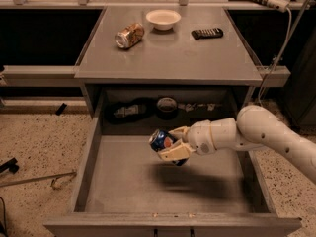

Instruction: Place pepsi can into top drawer

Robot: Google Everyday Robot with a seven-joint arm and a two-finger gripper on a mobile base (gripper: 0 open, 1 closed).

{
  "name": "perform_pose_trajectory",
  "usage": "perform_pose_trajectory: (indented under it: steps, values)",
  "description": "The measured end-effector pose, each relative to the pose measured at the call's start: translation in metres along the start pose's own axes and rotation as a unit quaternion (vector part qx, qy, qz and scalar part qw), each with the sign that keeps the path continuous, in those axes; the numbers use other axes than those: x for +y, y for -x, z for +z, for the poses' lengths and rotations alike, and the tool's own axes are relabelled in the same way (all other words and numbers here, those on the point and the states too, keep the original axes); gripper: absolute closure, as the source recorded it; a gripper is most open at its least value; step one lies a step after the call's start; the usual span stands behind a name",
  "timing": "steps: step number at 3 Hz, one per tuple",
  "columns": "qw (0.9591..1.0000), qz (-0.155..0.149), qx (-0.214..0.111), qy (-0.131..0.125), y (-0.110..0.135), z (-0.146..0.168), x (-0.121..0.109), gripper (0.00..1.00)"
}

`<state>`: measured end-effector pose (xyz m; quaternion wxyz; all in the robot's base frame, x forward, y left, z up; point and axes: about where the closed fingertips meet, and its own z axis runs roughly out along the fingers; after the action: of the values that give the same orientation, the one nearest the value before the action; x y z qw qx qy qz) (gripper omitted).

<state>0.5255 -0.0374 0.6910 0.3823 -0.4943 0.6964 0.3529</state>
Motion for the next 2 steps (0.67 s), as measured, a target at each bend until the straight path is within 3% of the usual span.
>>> perform_pose_trajectory:
  steps: [1,2]
  values:
    - [0.9974,-0.066,0.003,-0.030,0.011,0.006,-0.007,1.00]
    - [0.9780,-0.183,0.028,-0.096,0.032,0.007,-0.016,1.00]
